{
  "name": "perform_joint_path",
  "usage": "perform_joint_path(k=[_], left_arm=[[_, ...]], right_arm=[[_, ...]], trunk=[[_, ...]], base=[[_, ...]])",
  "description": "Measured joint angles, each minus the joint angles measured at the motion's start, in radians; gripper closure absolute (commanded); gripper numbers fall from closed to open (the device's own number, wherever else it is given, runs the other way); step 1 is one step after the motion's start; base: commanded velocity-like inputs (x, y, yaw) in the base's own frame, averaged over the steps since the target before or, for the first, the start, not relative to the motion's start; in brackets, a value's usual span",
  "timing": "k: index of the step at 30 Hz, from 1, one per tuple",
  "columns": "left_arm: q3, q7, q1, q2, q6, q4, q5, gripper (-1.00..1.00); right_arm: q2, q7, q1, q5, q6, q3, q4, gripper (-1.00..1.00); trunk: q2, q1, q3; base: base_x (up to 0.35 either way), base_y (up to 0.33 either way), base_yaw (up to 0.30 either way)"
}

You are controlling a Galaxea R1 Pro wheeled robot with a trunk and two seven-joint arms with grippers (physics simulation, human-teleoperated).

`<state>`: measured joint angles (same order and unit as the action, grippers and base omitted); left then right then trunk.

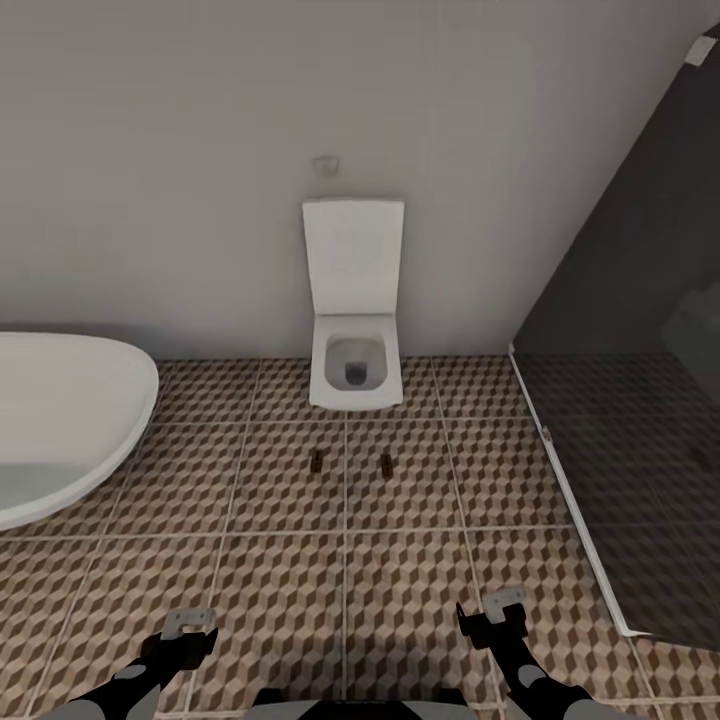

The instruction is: Take the four mousetraps from the cabinet in the bathroom and place them on the bathroom floor. Make sure all four end up on the same floor surface, and ensure that at least two of them are either under or directly next to the same bathroom sink.

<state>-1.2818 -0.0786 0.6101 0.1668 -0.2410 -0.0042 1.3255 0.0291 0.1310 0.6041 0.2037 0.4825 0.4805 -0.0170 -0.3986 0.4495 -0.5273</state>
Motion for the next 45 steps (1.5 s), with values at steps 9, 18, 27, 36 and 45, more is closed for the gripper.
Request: perform_joint_path(k=[9, 18, 27, 36, 45], left_arm=[[0.000, 0.000, 0.000, 0.000, 0.000, 0.000, 0.000, -1.00], [0.000, 0.000, -0.001, 0.000, 0.000, 0.000, 0.000, -1.00], [0.000, 0.000, -0.001, 0.000, 0.000, 0.000, 0.000, -1.00], [0.000, 0.000, 0.000, 0.000, 0.000, 0.000, 0.000, -1.00], [0.000, 0.000, -0.001, 0.000, 0.000, 0.000, 0.000, -1.00]], right_arm=[[0.000, 0.000, 0.000, 0.000, 0.000, 0.000, 0.000, -1.00], [0.000, 0.000, 0.000, 0.000, 0.000, 0.000, 0.000, -1.00], [0.000, 0.000, 0.000, 0.000, -0.001, 0.000, 0.000, -1.00], [0.000, 0.000, 0.000, 0.000, -0.001, 0.000, 0.000, -1.00], [-0.001, 0.000, 0.000, 0.000, -0.002, 0.000, 0.000, -1.00]], trunk=[[0.000, 0.000, 0.014], [0.000, 0.000, 0.028], [0.000, 0.000, 0.043], [0.000, 0.000, 0.057], [0.000, 0.000, 0.071]], base=[[0.000, 0.000, 0.000], [0.000, 0.000, 0.000], [0.000, 0.000, 0.000], [0.000, 0.000, 0.000], [0.000, 0.000, 0.000]])
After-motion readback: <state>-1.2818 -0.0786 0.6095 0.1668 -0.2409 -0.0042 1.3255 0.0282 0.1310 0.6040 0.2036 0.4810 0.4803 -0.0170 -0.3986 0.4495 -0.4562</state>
